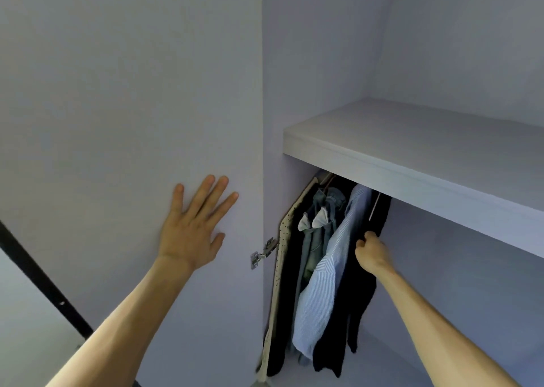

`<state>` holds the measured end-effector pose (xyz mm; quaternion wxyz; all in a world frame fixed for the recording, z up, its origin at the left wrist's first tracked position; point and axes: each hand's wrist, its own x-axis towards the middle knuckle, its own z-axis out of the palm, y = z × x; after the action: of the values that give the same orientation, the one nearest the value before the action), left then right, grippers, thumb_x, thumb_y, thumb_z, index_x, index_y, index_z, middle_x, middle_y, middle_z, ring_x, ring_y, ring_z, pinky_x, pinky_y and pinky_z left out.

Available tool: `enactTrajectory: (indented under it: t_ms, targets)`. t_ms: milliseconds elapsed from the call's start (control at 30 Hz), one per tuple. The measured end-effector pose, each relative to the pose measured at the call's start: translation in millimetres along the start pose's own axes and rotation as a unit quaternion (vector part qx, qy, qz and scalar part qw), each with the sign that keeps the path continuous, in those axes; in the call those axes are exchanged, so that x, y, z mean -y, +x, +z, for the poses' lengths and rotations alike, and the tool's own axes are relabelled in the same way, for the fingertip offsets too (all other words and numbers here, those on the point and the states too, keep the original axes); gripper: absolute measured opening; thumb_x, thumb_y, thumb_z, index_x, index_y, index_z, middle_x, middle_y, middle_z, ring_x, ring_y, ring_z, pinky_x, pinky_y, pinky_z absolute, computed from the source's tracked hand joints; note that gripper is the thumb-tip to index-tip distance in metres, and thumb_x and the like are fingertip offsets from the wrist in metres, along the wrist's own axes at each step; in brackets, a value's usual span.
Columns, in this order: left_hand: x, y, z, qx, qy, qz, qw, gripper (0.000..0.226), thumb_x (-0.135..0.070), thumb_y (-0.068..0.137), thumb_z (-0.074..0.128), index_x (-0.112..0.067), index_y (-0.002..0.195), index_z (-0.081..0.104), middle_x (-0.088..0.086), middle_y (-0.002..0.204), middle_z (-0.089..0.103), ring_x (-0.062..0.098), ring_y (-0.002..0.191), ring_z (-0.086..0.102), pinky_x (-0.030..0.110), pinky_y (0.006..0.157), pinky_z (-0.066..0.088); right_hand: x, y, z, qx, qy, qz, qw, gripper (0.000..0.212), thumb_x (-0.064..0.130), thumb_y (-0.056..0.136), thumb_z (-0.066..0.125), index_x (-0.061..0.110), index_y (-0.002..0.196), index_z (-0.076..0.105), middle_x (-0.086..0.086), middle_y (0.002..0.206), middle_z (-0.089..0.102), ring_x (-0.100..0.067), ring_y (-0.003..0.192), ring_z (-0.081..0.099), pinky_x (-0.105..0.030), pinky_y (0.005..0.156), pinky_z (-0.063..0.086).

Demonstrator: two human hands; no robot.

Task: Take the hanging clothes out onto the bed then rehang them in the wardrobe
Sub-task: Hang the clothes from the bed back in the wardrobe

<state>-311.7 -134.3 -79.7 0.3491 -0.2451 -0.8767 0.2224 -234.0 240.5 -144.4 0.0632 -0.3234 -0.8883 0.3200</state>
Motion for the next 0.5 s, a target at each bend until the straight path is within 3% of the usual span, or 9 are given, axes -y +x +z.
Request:
enactTrajectory:
  t_ms: [133, 233, 333, 400, 500]
  targets:
    - [-2.5, -1.9, -7.9, 0.035, -0.004, -0.006, 0.999, 0.092, -0.060, 0.092, 0.039, -0.025, 0.157, -0.016, 0.007, 0.162, -0.029, 0.028, 0.151, -0.023, 0.063, 0.112, -0.020, 21.6, 11.3, 9.0, 0.019, 0.011, -0.017, 1.000, 0.011, 0.011, 0.099, 0.041, 0.002, 0.103, 0.045, -0.019, 0.101, 0.059, -0.034, 0.092, 0.058, -0.035, 0.075, 0.045]
    - [-2.3, -4.6, -17.3, 0.027, -0.058, -0.010, 0.998, 0.094, -0.052, 0.087, 0.055, -0.025, 0.160, 0.002, 0.007, 0.166, -0.016, 0.027, 0.153, -0.012, 0.061, 0.117, -0.015, 24.3, 8.6, 13.6, 0.006, 0.027, 0.009, 1.000, 0.027, 0.013, 0.098, 0.044, -0.003, 0.119, 0.048, -0.024, 0.118, 0.058, -0.039, 0.105, 0.059, -0.038, 0.082, 0.049]
    - [-6.7, -26.8, -21.5, 0.028, -0.131, -0.025, 0.991, 0.094, -0.042, 0.081, 0.067, -0.027, 0.159, 0.018, 0.005, 0.168, 0.002, 0.028, 0.155, 0.001, 0.060, 0.121, -0.002, 20.6, -18.0, 16.1, -0.019, 0.052, 0.030, 0.998, 0.051, 0.016, 0.095, 0.053, -0.003, 0.139, 0.038, -0.027, 0.139, 0.042, -0.043, 0.118, 0.052, -0.043, 0.094, 0.047]
    - [-12.5, -59.4, -23.9, 0.061, -0.178, -0.057, 0.980, 0.093, -0.041, 0.081, 0.067, -0.030, 0.159, 0.017, 0.006, 0.167, 0.010, 0.028, 0.154, 0.005, 0.061, 0.119, 0.001, 18.8, -52.3, 21.2, -0.030, 0.087, 0.012, 0.996, 0.057, 0.021, 0.097, 0.054, 0.003, 0.147, 0.033, -0.023, 0.147, 0.034, -0.041, 0.120, 0.051, -0.041, 0.095, 0.044]
    - [-25.9, -135.7, -24.4, 0.138, -0.253, -0.142, 0.947, 0.089, -0.043, 0.087, 0.063, -0.036, 0.159, 0.011, 0.007, 0.165, 0.018, 0.031, 0.154, 0.010, 0.061, 0.119, 0.006, 20.2, -118.9, 39.6, 0.043, 0.113, -0.078, 0.990, 0.042, 0.026, 0.100, 0.053, 0.017, 0.141, 0.048, -0.003, 0.142, 0.049, -0.025, 0.122, 0.054, -0.032, 0.093, 0.043]
